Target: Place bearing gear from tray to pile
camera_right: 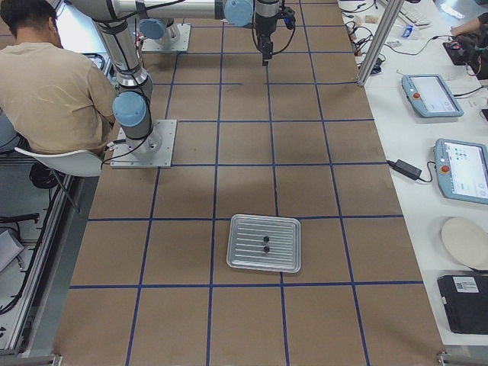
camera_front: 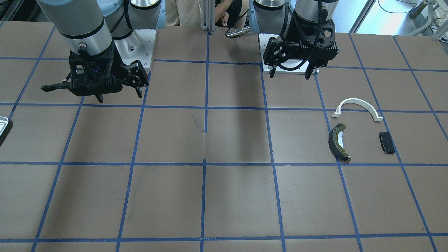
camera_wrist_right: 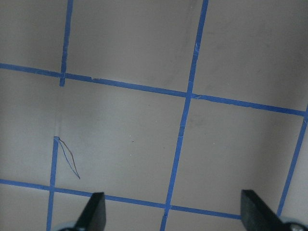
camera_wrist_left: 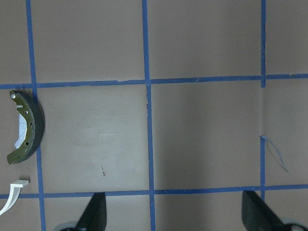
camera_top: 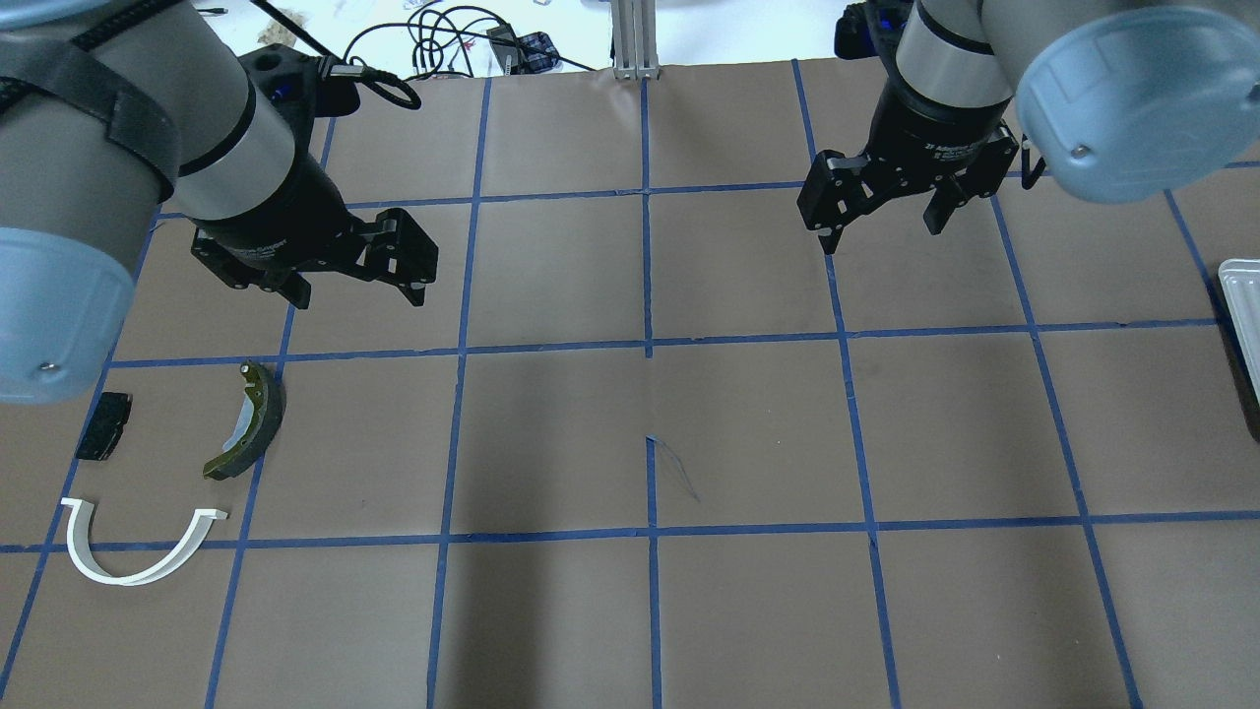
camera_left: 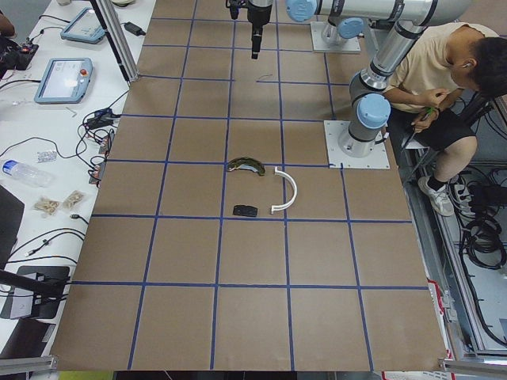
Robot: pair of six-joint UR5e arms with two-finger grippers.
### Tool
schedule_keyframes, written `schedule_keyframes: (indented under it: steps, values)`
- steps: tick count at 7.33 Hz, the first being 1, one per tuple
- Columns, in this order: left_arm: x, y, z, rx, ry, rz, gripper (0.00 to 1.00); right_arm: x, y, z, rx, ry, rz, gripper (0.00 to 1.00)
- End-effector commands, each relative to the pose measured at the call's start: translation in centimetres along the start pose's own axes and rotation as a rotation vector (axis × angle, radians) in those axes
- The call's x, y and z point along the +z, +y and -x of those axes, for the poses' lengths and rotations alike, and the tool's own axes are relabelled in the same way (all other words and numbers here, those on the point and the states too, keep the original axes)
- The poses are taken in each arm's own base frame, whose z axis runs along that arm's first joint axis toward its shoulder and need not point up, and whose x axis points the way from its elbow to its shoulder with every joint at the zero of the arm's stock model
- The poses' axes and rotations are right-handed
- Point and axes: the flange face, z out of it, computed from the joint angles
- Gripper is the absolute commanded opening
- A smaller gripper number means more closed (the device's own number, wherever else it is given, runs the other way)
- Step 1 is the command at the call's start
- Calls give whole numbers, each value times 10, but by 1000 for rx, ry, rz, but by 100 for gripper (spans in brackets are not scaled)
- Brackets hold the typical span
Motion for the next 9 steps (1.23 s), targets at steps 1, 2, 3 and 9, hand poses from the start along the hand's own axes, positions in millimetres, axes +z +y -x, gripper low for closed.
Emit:
schedule_keyframes:
  steps: [1, 2, 3, 9]
  values:
    - [0, 0, 0, 0, -1, -1, 100, 2, -3, -10, 12, -4, -3, 100]
    - [0, 0, 0, 0, 1, -1, 100, 1, -5, -41, 56, -5, 1, 100]
    - [0, 0, 0, 0, 3, 0, 100, 0, -7, -72, 78, -4, -5, 100]
    - [0, -2, 0, -2, 3, -7, 100, 93, 11, -406, -132, 21, -34, 100]
